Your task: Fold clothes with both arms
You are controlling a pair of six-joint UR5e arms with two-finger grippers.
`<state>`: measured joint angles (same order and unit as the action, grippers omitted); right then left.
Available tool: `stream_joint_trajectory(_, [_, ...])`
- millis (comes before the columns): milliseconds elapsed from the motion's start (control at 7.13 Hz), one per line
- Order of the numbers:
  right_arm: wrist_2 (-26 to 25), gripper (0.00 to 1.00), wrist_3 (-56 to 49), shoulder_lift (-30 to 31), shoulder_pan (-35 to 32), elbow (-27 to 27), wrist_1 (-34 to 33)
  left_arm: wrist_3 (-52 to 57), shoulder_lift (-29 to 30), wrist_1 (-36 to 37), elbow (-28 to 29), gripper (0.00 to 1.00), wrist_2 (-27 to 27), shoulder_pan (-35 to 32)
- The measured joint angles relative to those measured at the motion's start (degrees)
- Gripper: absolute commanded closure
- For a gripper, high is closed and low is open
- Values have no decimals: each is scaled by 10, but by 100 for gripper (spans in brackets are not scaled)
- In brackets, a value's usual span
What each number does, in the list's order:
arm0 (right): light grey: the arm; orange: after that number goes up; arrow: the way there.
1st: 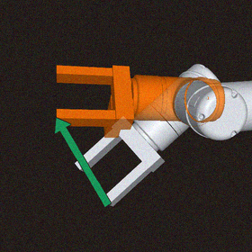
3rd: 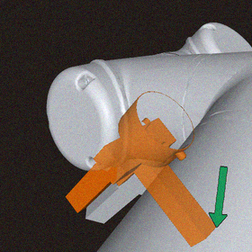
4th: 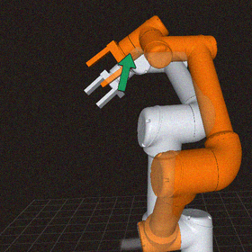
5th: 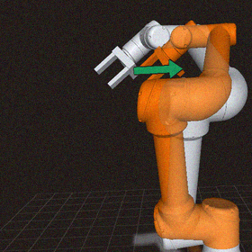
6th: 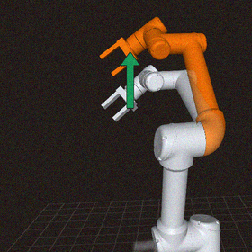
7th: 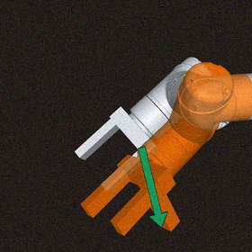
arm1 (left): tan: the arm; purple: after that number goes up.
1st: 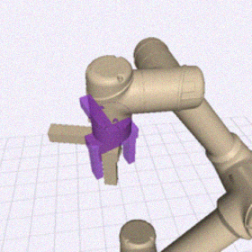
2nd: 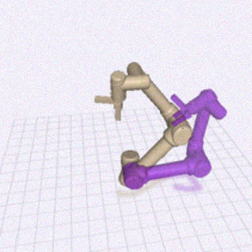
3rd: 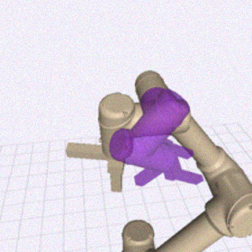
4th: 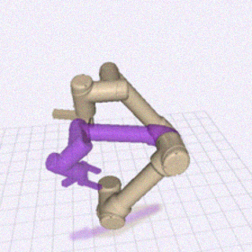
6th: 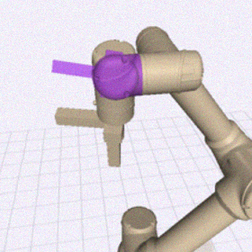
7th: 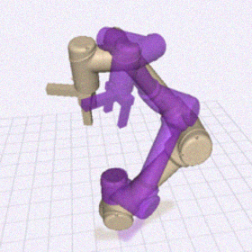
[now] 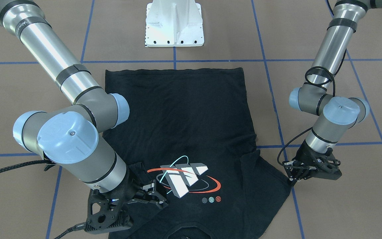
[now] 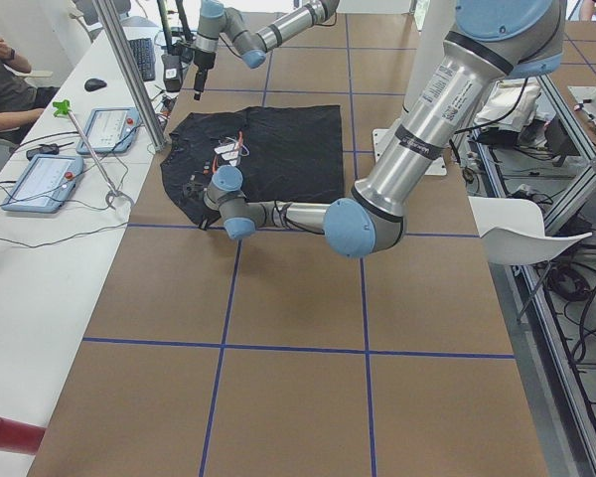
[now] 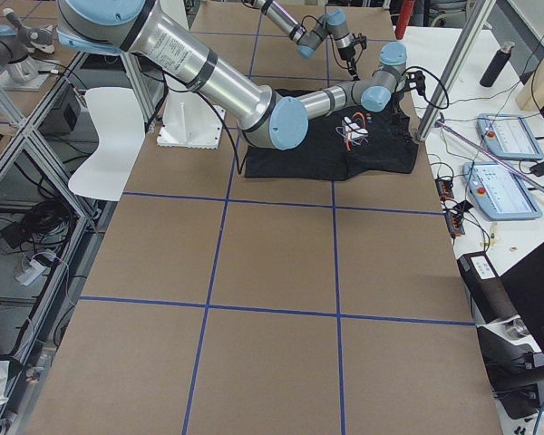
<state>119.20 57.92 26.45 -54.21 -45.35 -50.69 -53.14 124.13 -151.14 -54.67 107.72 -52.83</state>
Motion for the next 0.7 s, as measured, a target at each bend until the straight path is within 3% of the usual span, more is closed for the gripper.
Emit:
stream_joint_trajectory(421, [0,1,0,0,0,0,0,-6,4,87,-83,100,64,-19])
stream_joint_trajectory(701, [1,1,0,0,0,0,0,-54,37,147,-115,100,74,-19])
